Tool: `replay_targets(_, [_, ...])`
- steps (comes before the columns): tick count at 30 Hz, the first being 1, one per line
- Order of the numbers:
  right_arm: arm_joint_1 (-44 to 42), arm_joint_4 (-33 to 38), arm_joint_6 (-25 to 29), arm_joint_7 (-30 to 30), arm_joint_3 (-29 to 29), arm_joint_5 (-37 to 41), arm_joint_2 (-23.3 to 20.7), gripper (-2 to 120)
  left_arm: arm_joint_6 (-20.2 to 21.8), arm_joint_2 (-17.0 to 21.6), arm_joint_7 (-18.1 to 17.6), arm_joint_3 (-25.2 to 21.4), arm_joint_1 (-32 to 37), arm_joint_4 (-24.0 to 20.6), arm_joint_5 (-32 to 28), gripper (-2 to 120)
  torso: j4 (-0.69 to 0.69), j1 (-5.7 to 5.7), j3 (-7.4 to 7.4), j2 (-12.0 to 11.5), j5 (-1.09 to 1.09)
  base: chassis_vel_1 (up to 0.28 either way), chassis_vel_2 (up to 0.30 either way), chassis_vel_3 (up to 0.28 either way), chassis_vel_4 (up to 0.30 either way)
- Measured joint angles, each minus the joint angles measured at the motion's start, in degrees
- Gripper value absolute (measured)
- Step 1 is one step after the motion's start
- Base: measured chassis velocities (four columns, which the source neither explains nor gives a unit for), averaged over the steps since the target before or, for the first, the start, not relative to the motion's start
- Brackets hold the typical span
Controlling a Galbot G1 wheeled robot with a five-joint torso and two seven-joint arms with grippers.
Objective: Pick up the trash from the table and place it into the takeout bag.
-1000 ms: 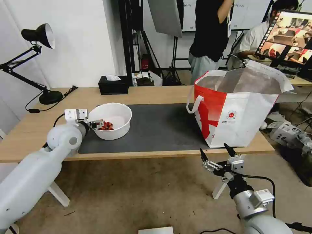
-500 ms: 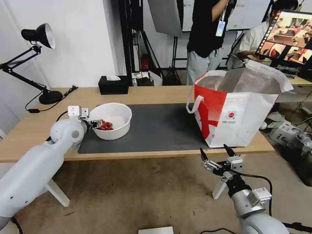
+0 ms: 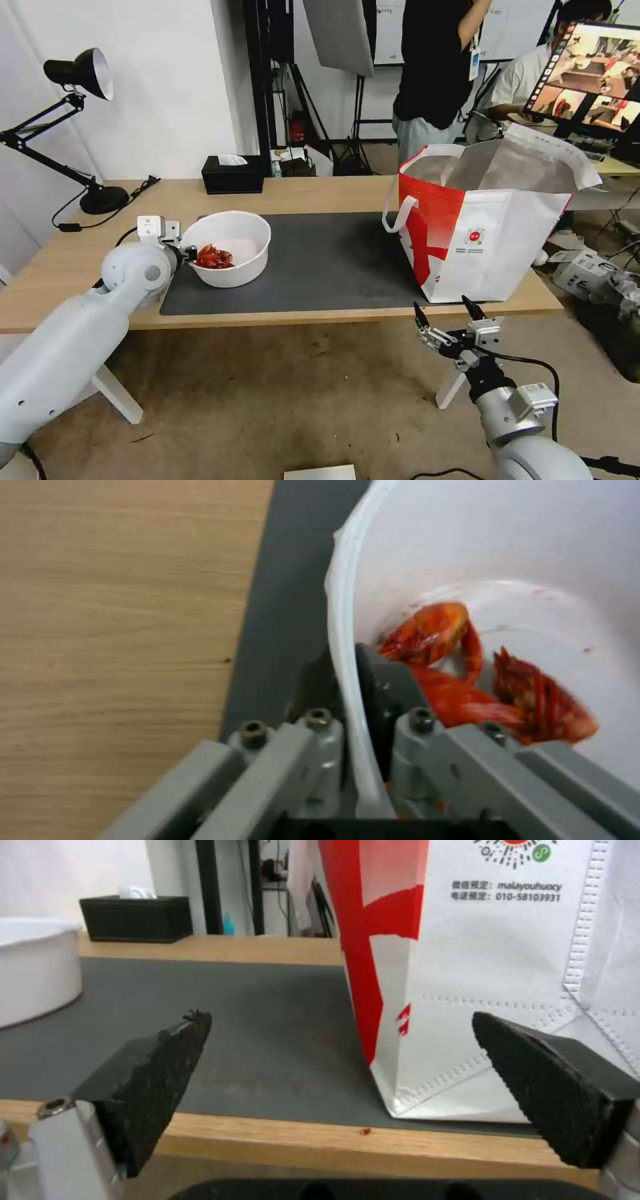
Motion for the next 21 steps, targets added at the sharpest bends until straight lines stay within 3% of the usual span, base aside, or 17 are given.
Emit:
replay_targets(1, [0.0,-0.1,-0.1,0.2,0.0,0.1,-0.1,100,0.0,-0.1,-0.4,-0.5,0.2,-0.5,-1.5,0,0.00,0.00,0.00,0.0,0.00,0.000,0.000,0.000,0.000])
replay_targets(12, [0.4,-0.9,-1.5,1.0,0.0,1.0,-0.8,100,0.0,0.3,-5.9,-3.6,-1.5,-7.0,-14.4,0,0.01,0.00,0.00,0.0,0.00,0.000,0.000,0.000,0.000])
replay_targets(16, [0.4,-1.1,-1.9,1.3,0.0,1.2,-1.0,100,0.0,-0.2,-8.1,-3.1,-5.4,-8.8,-18.8,0,0.01,0.00,0.00,0.0,0.00,0.000,0.000,0.000,0.000])
replay_targets(21, [-0.1,-1.2,-2.5,1.8,0.1,1.5,-1.4,100,-0.1,-2.3,-13.6,-0.1,-14.0,-10.1,-26.2,0,0.00,0.00,0.01,0.0,0.01,0.000,0.000,0.000,0.000])
